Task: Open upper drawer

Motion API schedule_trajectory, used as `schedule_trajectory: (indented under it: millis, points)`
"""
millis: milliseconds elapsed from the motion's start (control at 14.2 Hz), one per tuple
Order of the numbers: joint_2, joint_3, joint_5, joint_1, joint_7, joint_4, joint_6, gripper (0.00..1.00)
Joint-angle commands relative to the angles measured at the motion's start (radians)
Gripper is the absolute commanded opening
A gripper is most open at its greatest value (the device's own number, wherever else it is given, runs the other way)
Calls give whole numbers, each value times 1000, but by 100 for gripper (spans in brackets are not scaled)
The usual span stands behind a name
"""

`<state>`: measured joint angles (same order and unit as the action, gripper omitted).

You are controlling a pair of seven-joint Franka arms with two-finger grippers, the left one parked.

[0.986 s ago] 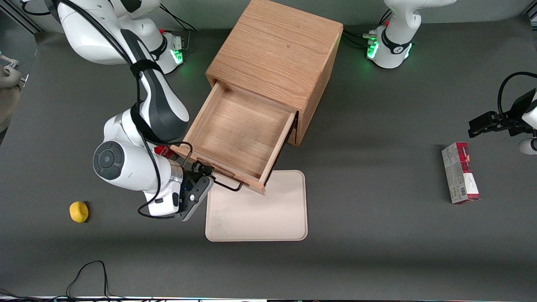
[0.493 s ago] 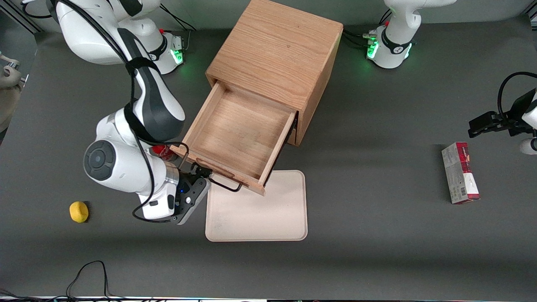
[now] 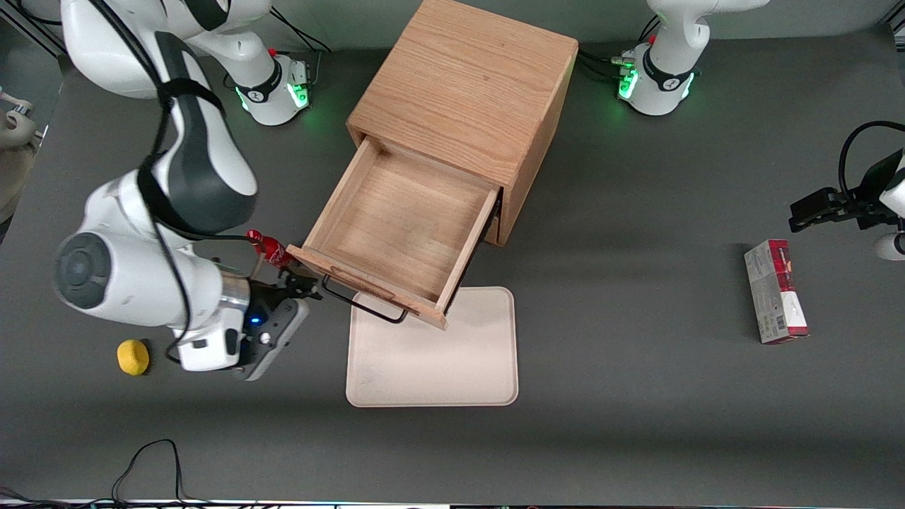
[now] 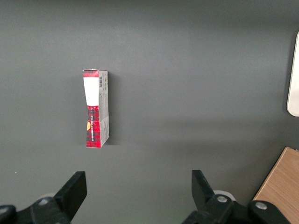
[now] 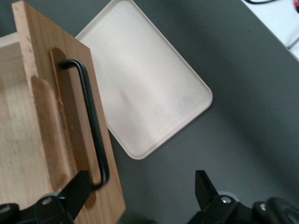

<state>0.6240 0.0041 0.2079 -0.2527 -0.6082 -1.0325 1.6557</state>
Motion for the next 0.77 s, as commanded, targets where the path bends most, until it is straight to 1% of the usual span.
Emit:
schedule_trajectory:
  millis: [0,141,211,352,493,634,704]
  points:
    - [-55,-1,-89,9,24,-36,-37,100]
    - [-79,-19,-129,6,195,-92,-47,100]
    - [-128,-32,-131,6,229,-168,-47,100]
    - [-229,-41,-131,6,231,-308,-15,100]
    - [-335,-107,-113,3,246,-449,19,100]
    - [-468,-136,-114,1,272,-623,94,100]
    - [-512,-151,-114,1,322,-676,105,100]
